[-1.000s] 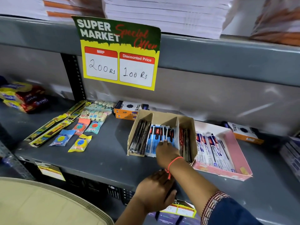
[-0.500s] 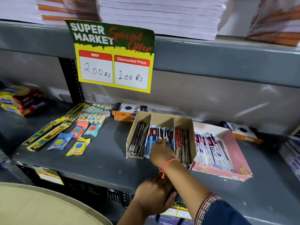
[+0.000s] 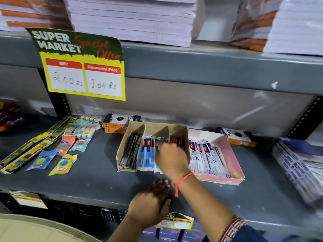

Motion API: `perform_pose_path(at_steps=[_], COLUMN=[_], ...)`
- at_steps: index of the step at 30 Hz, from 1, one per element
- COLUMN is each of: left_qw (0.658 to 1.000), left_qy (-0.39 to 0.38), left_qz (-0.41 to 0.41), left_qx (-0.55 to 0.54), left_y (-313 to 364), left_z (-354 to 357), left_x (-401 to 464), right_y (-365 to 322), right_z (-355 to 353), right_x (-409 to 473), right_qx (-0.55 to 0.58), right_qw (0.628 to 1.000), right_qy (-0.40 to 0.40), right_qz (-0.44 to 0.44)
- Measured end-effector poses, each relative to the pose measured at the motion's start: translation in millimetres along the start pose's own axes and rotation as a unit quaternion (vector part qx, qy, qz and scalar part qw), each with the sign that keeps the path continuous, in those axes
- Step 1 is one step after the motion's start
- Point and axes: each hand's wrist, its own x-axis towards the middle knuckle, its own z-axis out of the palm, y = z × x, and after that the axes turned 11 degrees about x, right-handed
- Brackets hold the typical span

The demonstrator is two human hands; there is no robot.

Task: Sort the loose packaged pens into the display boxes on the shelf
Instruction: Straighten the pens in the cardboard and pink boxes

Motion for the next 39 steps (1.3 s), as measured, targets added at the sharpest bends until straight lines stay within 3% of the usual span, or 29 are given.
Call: perform_pose_path(at_steps=[4, 9, 12, 21, 28, 39], left_qw=[0.998, 0.991, 0.990, 0.991, 0.992, 0.997], left_qy=[-0.069, -0.119, -0.129, -0.101, -0.101, -0.032], left_qz=[-0.002, 0.046, 0.049, 0.047, 0.051, 0.058], left_qx=[-0.007, -0.026, -0.016, -0.068, -0.050, -0.045], left_y=[8, 42, 53, 53, 50, 49], left_z=[7, 6, 3, 14, 16, 26], left_x=[2, 25, 47, 47, 49, 45], right_y=[54, 122, 142, 149, 142, 144], right_z=[-28, -31, -25, -26, -23, -27], right_x=[8, 6, 2, 9, 10, 13], right_qx=[0.024, -0.051, -0.033, -0.014, -0.078, -0.013], right_qw=[0.989, 0.976, 0.971, 0.972, 0.975, 0.973], right_qy=[0.128, -0.022, -0.035, -0.042, -0.063, -0.064], right_qz=[0.067, 0.209, 0.233, 0.231, 0.199, 0.223])
